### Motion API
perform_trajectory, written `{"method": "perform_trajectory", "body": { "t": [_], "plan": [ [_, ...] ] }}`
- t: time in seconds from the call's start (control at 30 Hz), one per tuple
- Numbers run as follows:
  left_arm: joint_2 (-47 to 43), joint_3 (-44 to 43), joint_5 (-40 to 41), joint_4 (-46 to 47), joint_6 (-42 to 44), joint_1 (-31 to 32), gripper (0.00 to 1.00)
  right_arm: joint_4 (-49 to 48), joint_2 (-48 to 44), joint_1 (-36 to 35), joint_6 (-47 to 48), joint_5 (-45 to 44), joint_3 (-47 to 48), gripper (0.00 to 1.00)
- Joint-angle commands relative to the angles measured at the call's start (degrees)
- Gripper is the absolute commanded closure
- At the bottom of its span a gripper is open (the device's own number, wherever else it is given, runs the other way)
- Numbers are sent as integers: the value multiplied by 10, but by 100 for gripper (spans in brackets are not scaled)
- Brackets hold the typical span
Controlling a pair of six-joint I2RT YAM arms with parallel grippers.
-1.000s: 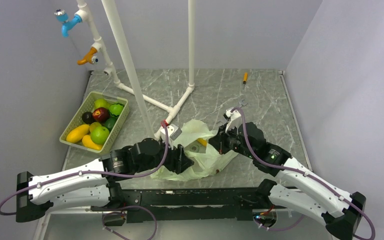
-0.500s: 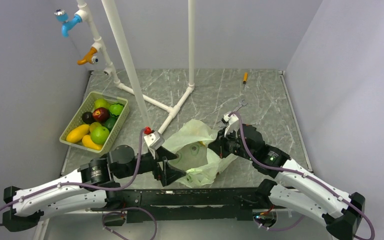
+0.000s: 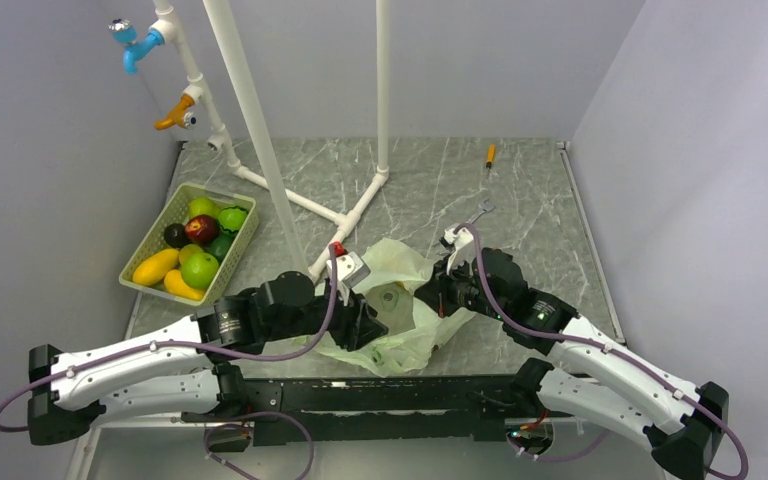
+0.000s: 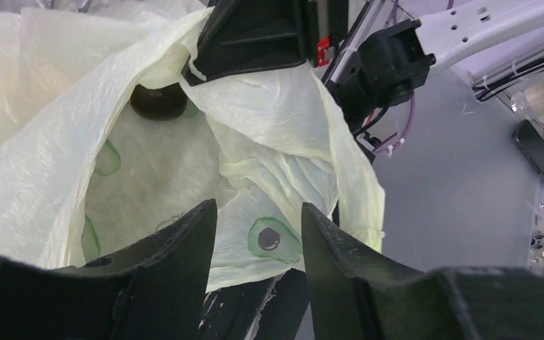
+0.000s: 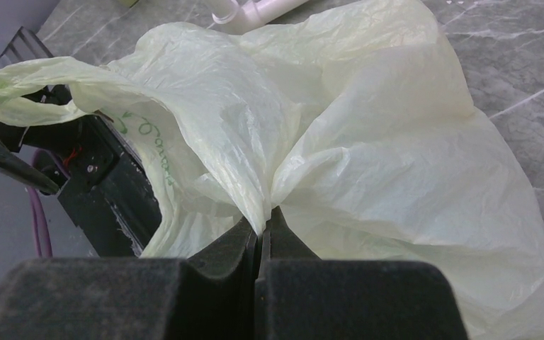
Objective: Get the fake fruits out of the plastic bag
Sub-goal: Adjust the plastic bag at the center of the board.
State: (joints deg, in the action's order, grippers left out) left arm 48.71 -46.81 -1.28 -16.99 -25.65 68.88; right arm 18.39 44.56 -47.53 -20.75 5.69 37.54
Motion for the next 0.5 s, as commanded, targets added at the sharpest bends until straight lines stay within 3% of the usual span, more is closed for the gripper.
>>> {"method": "perform_trajectory", "body": {
  "t": [0.0, 0.1, 0.2, 0.37, 0.47],
  "plan": [
    [1, 14, 9, 64, -26, 2, 50, -10, -11, 1, 13, 11, 22, 100],
    [49, 20, -9, 72, -44, 2, 51, -20, -16, 1, 12, 20, 15, 100],
    [90, 50, 10, 92, -81, 2, 46, -41, -20, 1, 10, 42, 6, 100],
    [137, 102, 118, 118, -145, -5, 41, -72, -9, 1, 3, 71, 25, 100],
    [141, 144, 142, 161, -179, -19, 41, -113, 10, 0, -20, 137, 37, 100]
  ]
}}
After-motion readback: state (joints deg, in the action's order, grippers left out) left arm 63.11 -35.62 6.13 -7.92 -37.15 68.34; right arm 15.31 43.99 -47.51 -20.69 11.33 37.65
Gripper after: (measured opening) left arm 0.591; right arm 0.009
